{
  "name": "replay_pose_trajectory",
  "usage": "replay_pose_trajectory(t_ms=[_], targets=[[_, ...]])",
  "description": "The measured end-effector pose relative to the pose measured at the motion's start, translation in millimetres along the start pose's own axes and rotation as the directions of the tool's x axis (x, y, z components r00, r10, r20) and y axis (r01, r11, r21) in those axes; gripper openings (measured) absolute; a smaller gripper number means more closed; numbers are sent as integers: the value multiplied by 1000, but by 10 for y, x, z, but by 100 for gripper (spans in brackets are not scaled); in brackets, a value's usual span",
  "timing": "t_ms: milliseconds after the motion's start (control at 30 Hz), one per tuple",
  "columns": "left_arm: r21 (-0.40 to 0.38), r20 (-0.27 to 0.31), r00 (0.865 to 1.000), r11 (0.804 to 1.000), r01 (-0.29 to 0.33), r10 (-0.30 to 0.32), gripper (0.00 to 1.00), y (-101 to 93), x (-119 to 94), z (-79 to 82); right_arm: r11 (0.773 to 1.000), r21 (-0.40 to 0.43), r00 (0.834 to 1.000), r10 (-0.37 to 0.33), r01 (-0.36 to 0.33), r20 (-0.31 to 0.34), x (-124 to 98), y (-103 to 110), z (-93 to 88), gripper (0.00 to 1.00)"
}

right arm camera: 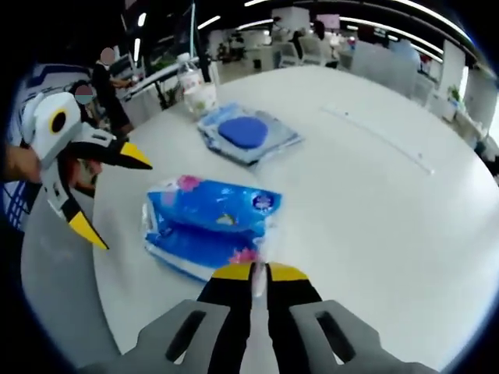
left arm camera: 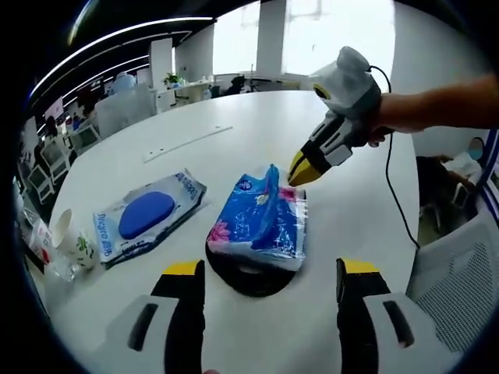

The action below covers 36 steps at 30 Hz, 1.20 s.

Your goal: Arrange the tabletop items into an orderly group along one side of the table until the central work area is clear of visible clutter.

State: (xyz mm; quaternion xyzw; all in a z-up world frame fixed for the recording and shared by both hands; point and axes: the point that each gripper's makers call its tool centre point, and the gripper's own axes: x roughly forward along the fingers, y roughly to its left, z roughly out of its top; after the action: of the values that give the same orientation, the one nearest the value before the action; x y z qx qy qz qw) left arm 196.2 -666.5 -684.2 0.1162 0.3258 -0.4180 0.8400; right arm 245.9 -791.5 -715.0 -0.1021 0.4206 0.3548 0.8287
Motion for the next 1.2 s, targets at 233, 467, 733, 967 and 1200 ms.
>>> replay_pose_trajectory(t_ms=[233,467,733,967,1200], targets=[[-70,-9,1000,997,-25,25,58,33,17,-20,1000,13,1000,5,-5,-1,-41,70,-65,3],[-121,-26,999,992,-42,39,45,77,54,-29,999,25,1000,23,-23,1,-74,151,-110,3],[-188,-53,998,981,-36,27,31,48,143,-55,999,36,1000,29,-29,0,-95,204,-158,3],[-212,-81,996,976,-50,33,25,22,195,-118,998,51,1000,30,-30,4,-115,224,-177,3],[-246,-107,994,967,-61,35,14,43,221,-169,998,62,999,31,-31,7,-119,238,-180,3]])
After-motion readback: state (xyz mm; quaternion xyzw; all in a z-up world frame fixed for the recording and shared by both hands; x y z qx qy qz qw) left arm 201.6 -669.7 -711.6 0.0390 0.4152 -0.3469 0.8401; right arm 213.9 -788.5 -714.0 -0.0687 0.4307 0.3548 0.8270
